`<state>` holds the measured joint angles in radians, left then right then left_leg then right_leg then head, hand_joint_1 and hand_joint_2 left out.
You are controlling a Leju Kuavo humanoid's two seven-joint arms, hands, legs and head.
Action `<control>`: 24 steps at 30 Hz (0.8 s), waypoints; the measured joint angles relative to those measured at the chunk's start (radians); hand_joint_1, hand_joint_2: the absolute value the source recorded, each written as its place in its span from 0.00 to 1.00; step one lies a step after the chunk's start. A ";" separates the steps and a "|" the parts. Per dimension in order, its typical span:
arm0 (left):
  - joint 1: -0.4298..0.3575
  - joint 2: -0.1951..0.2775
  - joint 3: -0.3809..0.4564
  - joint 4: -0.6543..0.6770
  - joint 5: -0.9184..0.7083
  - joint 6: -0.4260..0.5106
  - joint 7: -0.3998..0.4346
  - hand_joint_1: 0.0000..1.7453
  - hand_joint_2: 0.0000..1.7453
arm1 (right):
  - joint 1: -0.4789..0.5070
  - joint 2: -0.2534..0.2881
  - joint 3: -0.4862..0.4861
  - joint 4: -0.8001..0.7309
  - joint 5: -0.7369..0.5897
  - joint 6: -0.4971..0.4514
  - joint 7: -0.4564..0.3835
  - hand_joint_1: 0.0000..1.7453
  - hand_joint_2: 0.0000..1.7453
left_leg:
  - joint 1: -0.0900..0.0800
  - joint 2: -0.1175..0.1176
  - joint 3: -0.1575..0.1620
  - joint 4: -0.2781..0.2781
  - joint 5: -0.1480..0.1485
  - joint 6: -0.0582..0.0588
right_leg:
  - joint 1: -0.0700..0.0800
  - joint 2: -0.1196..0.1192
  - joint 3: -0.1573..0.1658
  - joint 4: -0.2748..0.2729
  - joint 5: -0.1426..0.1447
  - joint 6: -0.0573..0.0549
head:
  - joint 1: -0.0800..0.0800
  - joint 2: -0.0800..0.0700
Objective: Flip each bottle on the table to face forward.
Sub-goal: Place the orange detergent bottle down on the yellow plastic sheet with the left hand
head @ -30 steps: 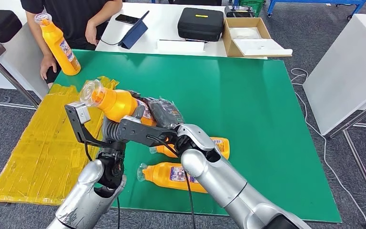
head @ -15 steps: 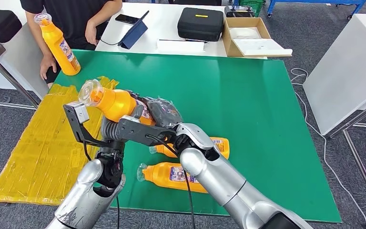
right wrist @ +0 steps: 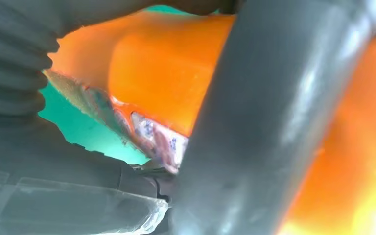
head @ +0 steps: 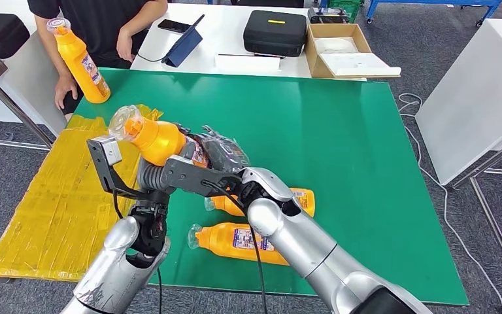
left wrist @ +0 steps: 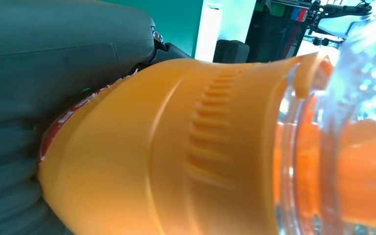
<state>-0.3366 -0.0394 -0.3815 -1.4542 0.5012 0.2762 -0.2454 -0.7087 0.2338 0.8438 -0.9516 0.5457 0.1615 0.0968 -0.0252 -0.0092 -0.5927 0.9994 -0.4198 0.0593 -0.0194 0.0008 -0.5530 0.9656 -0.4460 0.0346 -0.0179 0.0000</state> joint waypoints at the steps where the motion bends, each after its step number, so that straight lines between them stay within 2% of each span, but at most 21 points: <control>1: 0.000 0.000 0.001 0.000 0.000 0.000 0.000 1.00 1.00 | 0.000 0.002 0.000 0.002 0.000 -0.001 -0.002 0.00 0.00 | 0.000 0.000 0.000 0.000 0.000 0.000 | 0.000 0.000 0.000 0.000 0.000 0.000 | 0.000 0.000; 24: -0.002 0.000 0.042 0.000 -0.022 -0.005 0.001 1.00 1.00 | -0.016 0.016 0.006 0.080 0.018 -0.027 -0.061 0.00 0.00 | 0.000 0.000 0.000 0.000 0.000 0.000 | 0.000 0.000 0.000 0.000 0.000 0.000 | 0.000 0.000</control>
<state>-0.3390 -0.0397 -0.3393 -1.4542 0.4791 0.2711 -0.2443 -0.7250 0.2494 0.8495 -0.8718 0.5636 0.1348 0.0362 -0.0252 -0.0090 -0.5929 0.9994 -0.4198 0.0593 -0.0193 0.0009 -0.5534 0.9656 -0.4459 0.0345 -0.0178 0.0000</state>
